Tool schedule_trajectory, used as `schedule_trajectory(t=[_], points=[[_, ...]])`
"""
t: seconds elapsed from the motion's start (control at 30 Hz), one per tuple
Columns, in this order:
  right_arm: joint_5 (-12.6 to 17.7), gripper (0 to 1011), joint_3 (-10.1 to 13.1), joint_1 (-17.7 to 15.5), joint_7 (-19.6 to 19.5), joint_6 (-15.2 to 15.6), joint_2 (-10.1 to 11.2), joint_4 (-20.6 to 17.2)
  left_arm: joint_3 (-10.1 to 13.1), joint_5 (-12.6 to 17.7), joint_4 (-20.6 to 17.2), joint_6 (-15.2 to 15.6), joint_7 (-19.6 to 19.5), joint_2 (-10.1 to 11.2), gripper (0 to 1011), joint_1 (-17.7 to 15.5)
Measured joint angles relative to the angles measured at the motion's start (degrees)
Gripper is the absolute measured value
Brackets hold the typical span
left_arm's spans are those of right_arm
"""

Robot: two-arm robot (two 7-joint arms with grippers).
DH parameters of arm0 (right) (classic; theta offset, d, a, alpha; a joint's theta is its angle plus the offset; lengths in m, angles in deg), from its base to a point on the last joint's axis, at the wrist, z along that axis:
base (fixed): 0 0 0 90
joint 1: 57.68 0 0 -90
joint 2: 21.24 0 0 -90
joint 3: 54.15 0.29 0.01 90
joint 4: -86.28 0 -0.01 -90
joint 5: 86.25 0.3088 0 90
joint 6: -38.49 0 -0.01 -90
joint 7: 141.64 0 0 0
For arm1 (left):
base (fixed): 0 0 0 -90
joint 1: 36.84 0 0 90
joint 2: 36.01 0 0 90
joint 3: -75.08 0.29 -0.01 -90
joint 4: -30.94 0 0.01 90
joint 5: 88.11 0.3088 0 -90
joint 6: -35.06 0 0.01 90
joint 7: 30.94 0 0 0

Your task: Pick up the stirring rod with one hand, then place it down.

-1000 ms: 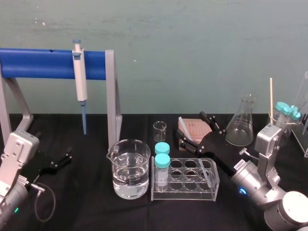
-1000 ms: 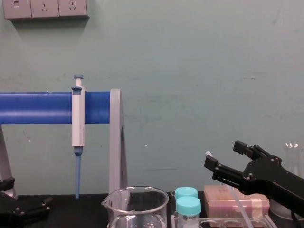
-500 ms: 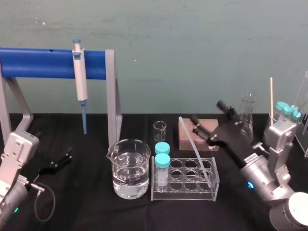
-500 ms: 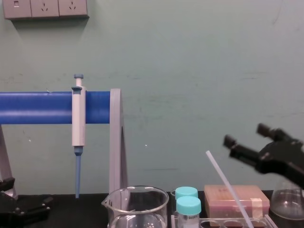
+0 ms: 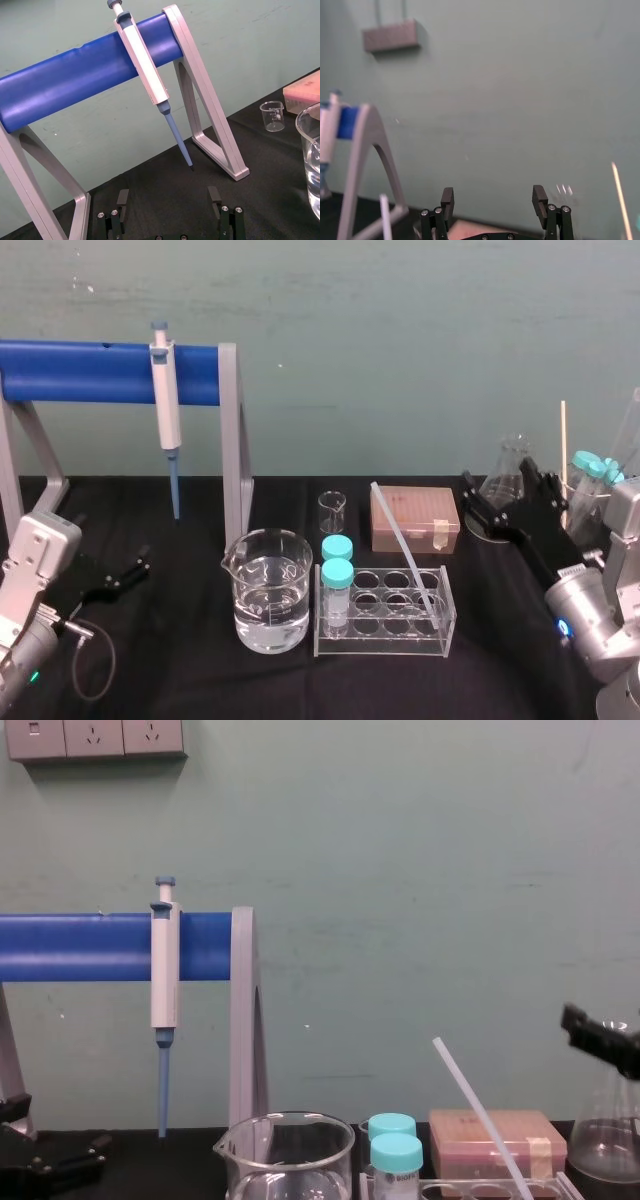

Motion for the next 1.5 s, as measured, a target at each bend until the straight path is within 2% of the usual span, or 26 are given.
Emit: schedule_trajectory(t=[0.13,0.23,0.43,1.5], points=[[-0.1,1003,1.0,-1.4,-1.8,5.6,0.0,-1.0,0.0,0.0,0.0,0.0,0.0,0.0,1000,0.0],[-0.7,1003,1.4,-2.0,-3.0,8.4,0.0,-1.3,0.0,0.0,0.0,0.0,0.0,0.0,1000,0.0],[-1.7,1003,1.7,-2.4,-4.1,11.4,-0.3,-1.4,0.0,0.0,0.0,0.0,0.0,0.0,1000,0.0],[-1.8,1003,1.7,-2.3,-4.1,11.6,-0.3,-1.3,0.0,0.0,0.0,0.0,0.0,0.0,1000,0.0]])
